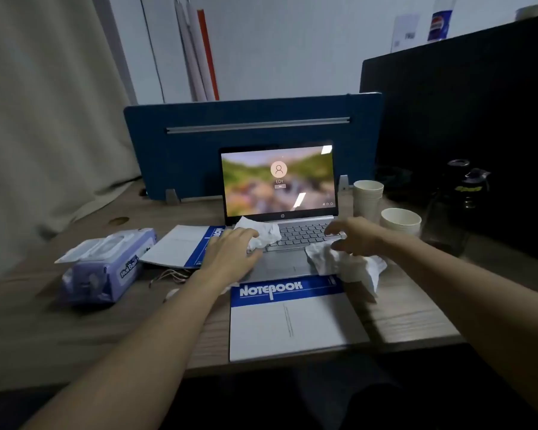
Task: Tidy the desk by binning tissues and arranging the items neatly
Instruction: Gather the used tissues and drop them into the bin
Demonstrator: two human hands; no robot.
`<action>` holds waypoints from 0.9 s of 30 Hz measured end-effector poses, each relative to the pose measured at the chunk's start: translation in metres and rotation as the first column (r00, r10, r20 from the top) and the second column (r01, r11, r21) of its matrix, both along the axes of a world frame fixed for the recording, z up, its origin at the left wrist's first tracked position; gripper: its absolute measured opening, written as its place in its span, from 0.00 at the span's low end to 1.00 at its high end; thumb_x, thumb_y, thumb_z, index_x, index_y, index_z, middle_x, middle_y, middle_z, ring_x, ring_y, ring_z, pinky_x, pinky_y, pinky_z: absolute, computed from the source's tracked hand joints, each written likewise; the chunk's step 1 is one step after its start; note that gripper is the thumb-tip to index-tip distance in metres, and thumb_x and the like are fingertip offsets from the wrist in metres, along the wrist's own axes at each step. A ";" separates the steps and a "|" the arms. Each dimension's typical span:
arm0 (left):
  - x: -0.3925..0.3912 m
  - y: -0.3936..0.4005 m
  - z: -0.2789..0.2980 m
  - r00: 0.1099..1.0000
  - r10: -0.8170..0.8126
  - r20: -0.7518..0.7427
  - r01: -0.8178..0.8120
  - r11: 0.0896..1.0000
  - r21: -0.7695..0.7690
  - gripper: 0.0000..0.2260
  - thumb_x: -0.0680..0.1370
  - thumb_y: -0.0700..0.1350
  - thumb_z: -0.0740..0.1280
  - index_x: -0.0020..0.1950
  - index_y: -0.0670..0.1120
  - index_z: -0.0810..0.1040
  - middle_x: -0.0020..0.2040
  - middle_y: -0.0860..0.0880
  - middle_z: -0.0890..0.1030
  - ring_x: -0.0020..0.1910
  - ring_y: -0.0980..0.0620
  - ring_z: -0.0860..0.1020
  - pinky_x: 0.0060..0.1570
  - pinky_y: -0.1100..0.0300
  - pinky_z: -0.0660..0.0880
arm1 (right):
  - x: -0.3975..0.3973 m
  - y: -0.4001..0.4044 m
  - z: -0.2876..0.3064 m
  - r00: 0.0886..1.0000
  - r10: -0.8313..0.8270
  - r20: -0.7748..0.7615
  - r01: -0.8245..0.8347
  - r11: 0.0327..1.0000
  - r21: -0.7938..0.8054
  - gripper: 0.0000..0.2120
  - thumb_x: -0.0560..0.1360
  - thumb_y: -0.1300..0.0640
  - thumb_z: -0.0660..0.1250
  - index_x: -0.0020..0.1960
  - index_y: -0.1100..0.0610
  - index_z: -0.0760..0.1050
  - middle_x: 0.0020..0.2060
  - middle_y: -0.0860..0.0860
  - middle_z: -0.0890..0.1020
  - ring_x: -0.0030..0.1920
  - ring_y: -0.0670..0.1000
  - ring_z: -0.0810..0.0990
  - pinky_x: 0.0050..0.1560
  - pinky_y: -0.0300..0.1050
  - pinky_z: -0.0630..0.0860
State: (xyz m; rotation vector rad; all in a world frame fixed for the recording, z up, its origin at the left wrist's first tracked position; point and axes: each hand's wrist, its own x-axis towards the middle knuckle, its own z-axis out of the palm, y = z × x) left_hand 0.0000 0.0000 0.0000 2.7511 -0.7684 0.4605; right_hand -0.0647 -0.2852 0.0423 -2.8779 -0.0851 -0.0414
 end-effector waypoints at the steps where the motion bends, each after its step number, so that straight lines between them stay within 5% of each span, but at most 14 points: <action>1: 0.003 -0.001 0.001 1.000 0.002 0.001 -0.002 1.000 0.014 0.18 0.78 0.57 0.61 0.67 0.55 0.71 0.67 0.54 0.75 0.64 0.49 0.71 0.60 0.50 0.67 | 0.003 -0.001 0.000 1.000 -0.015 -0.021 0.015 1.000 0.012 0.21 0.76 0.56 0.69 0.68 0.55 0.72 0.67 0.55 0.75 0.50 0.51 0.81 0.45 0.41 0.79; 8: 0.033 -0.017 -0.003 0.999 0.038 0.018 -0.040 0.993 0.108 0.19 0.77 0.58 0.62 0.67 0.56 0.71 0.64 0.54 0.77 0.62 0.48 0.72 0.59 0.48 0.66 | 0.016 -0.005 -0.007 0.994 -0.014 -0.107 0.008 0.998 -0.064 0.22 0.76 0.52 0.67 0.70 0.51 0.72 0.66 0.52 0.76 0.60 0.54 0.78 0.50 0.40 0.73; 16: 0.045 -0.030 -0.013 0.995 0.080 0.054 -0.085 0.991 0.107 0.08 0.79 0.54 0.62 0.52 0.55 0.79 0.53 0.54 0.81 0.56 0.49 0.73 0.55 0.48 0.65 | 0.030 -0.008 -0.022 0.995 -0.024 -0.099 0.013 0.994 -0.112 0.12 0.75 0.52 0.68 0.57 0.53 0.78 0.51 0.51 0.83 0.44 0.50 0.79 0.42 0.41 0.75; 20: 0.047 -0.027 -0.005 0.995 0.083 0.051 -0.078 0.992 -0.104 0.04 0.79 0.51 0.62 0.47 0.54 0.76 0.49 0.54 0.80 0.48 0.50 0.72 0.47 0.52 0.66 | 0.036 -0.009 -0.021 0.998 -0.020 -0.060 0.012 0.991 -0.130 0.04 0.74 0.55 0.68 0.47 0.54 0.79 0.46 0.53 0.84 0.41 0.52 0.79 0.41 0.43 0.74; 24: 0.051 -0.021 0.016 0.979 0.068 -0.192 -0.138 0.915 -0.378 0.06 0.81 0.50 0.59 0.49 0.50 0.73 0.45 0.51 0.79 0.41 0.49 0.75 0.38 0.53 0.71 | 0.044 -0.006 -0.005 0.999 0.000 -0.051 -0.004 0.997 -0.078 0.03 0.73 0.56 0.69 0.46 0.54 0.79 0.44 0.51 0.83 0.44 0.52 0.80 0.44 0.45 0.77; 27: 0.058 -0.020 0.032 0.946 -0.030 -0.324 -0.166 0.812 -0.560 0.08 0.82 0.47 0.60 0.52 0.44 0.74 0.46 0.48 0.78 0.41 0.49 0.74 0.36 0.57 0.67 | 0.052 0.001 0.009 1.000 0.027 -0.015 -0.028 0.999 -0.041 0.04 0.74 0.57 0.70 0.48 0.55 0.80 0.46 0.52 0.83 0.44 0.51 0.78 0.41 0.42 0.72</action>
